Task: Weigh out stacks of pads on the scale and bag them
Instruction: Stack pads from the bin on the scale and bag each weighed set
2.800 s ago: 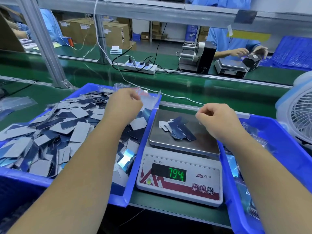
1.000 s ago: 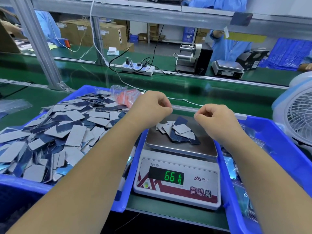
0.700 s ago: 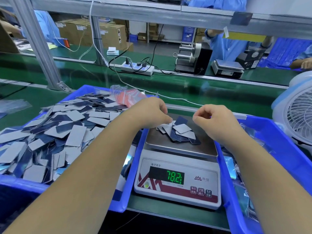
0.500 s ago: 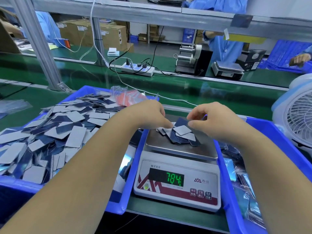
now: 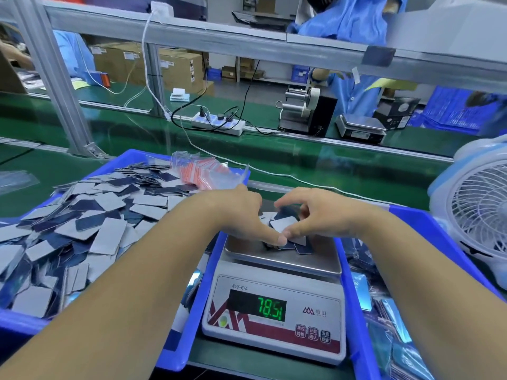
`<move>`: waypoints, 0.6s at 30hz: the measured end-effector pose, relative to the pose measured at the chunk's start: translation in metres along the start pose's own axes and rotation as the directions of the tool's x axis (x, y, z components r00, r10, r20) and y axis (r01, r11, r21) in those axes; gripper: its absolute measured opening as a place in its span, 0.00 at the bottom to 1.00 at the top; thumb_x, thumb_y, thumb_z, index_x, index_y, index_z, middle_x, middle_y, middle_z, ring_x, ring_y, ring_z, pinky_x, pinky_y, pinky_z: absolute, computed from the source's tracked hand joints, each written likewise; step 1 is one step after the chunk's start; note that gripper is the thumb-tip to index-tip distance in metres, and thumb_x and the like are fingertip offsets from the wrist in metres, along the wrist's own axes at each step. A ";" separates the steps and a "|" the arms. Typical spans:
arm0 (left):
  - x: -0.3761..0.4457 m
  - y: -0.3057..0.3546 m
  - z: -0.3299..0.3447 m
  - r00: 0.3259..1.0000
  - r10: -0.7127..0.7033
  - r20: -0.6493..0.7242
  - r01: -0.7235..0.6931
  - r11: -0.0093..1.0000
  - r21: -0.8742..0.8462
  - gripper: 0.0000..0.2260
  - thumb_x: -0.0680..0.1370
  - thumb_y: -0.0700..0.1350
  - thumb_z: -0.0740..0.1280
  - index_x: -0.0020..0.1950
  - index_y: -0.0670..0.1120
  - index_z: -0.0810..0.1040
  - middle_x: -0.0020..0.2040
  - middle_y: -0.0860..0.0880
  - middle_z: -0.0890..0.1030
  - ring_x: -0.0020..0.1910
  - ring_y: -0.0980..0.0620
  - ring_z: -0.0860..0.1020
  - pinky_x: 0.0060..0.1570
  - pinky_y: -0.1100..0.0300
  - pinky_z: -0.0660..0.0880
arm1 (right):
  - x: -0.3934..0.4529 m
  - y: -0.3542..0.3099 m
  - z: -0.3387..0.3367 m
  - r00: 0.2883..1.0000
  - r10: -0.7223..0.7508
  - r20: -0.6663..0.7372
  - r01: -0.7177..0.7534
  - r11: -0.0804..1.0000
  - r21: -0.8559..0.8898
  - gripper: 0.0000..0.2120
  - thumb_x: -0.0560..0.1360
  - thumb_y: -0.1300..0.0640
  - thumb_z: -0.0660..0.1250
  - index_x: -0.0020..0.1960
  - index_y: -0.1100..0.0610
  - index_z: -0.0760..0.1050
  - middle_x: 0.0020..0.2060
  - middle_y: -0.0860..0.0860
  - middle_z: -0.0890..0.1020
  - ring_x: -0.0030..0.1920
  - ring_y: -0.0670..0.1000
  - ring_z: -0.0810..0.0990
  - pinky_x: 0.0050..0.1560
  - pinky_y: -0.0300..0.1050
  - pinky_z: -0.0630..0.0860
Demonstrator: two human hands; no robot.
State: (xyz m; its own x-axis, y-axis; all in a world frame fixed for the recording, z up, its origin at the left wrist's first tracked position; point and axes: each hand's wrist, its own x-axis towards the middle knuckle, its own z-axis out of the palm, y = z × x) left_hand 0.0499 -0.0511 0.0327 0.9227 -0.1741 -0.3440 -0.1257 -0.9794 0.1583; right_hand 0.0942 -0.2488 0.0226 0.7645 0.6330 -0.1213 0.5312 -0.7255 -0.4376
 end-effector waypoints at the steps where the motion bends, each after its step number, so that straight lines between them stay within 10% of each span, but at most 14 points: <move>1: 0.000 0.001 -0.001 1.000 0.017 -0.010 -0.018 1.000 -0.014 0.40 0.66 0.75 0.67 0.69 0.50 0.71 0.62 0.51 0.72 0.56 0.49 0.76 0.57 0.50 0.76 | 0.001 0.000 0.000 1.000 0.009 0.003 -0.009 1.000 -0.005 0.27 0.67 0.42 0.77 0.64 0.45 0.76 0.57 0.40 0.76 0.43 0.31 0.73 0.47 0.30 0.68; 18: 0.009 0.016 -0.016 0.998 0.020 0.053 -0.013 0.992 -0.124 0.22 0.65 0.59 0.80 0.49 0.45 0.82 0.45 0.49 0.84 0.44 0.46 0.80 0.42 0.55 0.73 | -0.014 -0.006 0.016 0.952 0.272 -0.143 -0.262 0.961 0.083 0.23 0.61 0.35 0.78 0.47 0.49 0.79 0.42 0.44 0.82 0.44 0.47 0.80 0.39 0.41 0.73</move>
State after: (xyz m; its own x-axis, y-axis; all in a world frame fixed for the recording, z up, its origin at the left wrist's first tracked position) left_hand 0.0625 -0.0665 0.0468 0.8996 -0.1988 -0.3888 -0.0918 -0.9566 0.2765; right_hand 0.0750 -0.2490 0.0126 0.9243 0.3662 -0.1070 0.2797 -0.8411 -0.4629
